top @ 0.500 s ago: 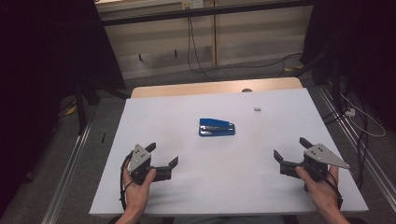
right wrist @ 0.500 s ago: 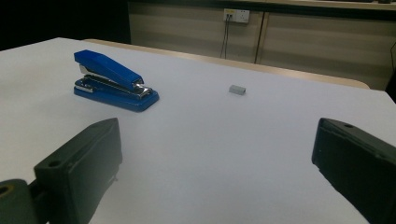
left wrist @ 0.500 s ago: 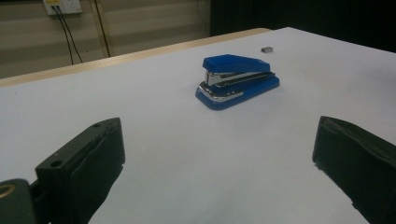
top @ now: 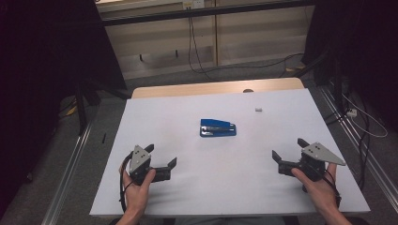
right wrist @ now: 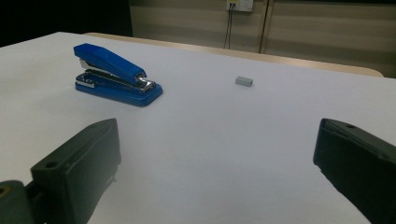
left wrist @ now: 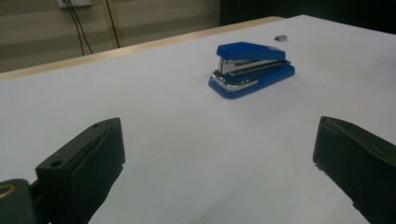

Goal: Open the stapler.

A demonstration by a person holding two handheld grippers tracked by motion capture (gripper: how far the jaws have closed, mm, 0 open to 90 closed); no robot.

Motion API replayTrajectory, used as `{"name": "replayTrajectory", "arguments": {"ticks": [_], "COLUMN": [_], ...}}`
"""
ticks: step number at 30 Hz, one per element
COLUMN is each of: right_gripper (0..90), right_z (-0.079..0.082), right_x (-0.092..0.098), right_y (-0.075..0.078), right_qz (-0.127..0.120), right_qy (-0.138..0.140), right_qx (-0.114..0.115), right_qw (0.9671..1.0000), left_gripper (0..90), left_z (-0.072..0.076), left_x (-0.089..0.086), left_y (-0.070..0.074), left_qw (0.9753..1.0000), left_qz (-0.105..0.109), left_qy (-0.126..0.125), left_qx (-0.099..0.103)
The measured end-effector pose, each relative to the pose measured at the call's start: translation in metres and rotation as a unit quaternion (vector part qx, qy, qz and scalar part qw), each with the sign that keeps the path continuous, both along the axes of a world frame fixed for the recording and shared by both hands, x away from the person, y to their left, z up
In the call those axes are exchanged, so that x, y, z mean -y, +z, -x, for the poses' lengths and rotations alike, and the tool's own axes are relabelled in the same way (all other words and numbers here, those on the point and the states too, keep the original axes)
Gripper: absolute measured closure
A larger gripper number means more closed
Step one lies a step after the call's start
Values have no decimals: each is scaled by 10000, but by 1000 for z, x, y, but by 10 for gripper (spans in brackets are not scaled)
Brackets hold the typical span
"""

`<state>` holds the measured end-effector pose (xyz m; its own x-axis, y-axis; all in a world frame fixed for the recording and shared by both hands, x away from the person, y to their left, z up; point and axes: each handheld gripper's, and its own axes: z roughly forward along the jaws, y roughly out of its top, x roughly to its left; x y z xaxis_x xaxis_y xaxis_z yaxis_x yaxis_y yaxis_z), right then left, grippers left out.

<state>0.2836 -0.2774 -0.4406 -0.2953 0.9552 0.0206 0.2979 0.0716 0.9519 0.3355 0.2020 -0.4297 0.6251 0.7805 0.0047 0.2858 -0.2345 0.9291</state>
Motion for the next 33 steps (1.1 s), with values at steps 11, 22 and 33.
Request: {"name": "replayTrajectory", "arguments": {"ticks": [11, 22, 33], "right_gripper": [17, 36, 29], "right_z": [-1, -4, -11], "right_x": [-4, -24, -45], "right_y": [-2, 0, 1], "right_qz": [271, 153, 154], "right_qy": [205, 660, 1359], "right_qx": [-41, -29, -178], "right_qw": [9994, 9977, 9904], "left_gripper": [36, 61, 43], "left_z": [-1, -6, -11], "left_x": [-1, -1, 8], "left_y": [1, 2, 0], "left_qw": [9999, 9999, 9992], "left_qz": [9, -106, -52], "left_qy": [-108, -131, -315], "left_qx": [-61, 11, -220]}}
